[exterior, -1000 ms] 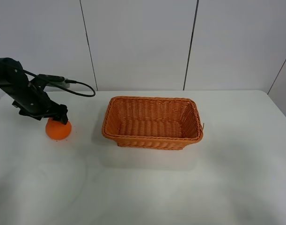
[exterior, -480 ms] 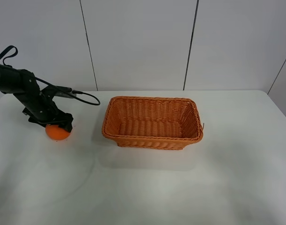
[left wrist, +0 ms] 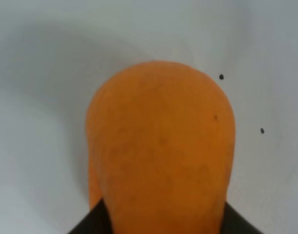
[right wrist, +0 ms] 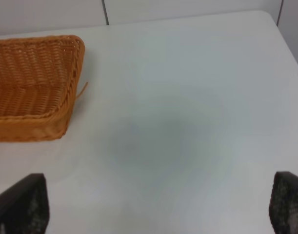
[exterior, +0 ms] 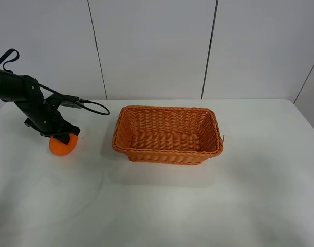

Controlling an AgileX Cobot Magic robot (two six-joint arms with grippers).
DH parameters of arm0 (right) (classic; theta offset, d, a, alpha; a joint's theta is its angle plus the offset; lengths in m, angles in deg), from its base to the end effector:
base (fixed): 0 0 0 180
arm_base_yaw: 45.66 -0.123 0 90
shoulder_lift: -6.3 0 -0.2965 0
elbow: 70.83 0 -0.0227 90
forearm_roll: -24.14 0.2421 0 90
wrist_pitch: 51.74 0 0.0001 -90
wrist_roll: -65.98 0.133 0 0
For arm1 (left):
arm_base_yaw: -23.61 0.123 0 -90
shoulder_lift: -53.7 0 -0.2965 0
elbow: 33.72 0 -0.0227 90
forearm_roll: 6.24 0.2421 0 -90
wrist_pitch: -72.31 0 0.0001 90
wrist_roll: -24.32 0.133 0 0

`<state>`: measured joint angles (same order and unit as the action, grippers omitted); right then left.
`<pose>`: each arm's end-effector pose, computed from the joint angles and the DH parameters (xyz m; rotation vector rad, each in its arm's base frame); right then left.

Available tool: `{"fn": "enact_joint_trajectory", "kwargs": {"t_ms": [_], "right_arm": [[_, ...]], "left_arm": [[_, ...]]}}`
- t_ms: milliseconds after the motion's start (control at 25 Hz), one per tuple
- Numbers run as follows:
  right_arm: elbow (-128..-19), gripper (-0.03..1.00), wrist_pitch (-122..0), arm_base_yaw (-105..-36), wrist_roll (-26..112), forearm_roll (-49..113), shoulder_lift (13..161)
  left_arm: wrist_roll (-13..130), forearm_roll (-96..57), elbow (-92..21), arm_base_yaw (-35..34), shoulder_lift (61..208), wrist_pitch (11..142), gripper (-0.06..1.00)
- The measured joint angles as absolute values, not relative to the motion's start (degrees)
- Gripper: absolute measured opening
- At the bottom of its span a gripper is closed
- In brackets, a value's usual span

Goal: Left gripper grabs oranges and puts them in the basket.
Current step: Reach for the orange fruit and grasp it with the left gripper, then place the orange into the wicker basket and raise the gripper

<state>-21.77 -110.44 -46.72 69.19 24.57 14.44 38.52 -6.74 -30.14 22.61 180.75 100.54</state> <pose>0.0173 0.0012 0.2570 0.0378 2.0229 0.0561 0.4250 -0.0080 0.0951 0.3574 2.7509 0.0518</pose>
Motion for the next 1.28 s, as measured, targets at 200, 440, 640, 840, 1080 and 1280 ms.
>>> {"fn": "enact_joint_trajectory", "kwargs": {"t_ms": [200, 440, 640, 840, 1080, 1280], "right_arm": [[-21.77, 0.69, -110.44, -46.72, 69.19, 24.57, 14.44], [-21.77, 0.69, -110.44, -46.72, 69.19, 24.57, 14.44], [-21.77, 0.69, -110.44, -46.72, 69.19, 24.57, 14.44], [-21.77, 0.69, -110.44, -46.72, 69.19, 24.57, 14.44], [-21.77, 0.69, -110.44, -46.72, 69.19, 24.57, 14.44], [-21.77, 0.69, -110.44, -46.72, 69.19, 24.57, 14.44]], "left_arm": [[37.3, -6.74, -30.21, 22.61, 179.12, 101.27, 0.34], [36.83, -6.62, -30.21, 22.61, 172.64, 103.82, 0.3], [35.75, -6.76, -30.21, 22.15, 164.72, 107.06, 0.3], [35.66, -9.46, -30.21, 18.63, 158.04, 112.25, 0.3], [35.73, -10.69, -31.67, 9.36, 156.08, 113.15, 0.3], [34.26, -10.94, -35.51, 2.1, 158.11, 112.73, 0.3]]}}
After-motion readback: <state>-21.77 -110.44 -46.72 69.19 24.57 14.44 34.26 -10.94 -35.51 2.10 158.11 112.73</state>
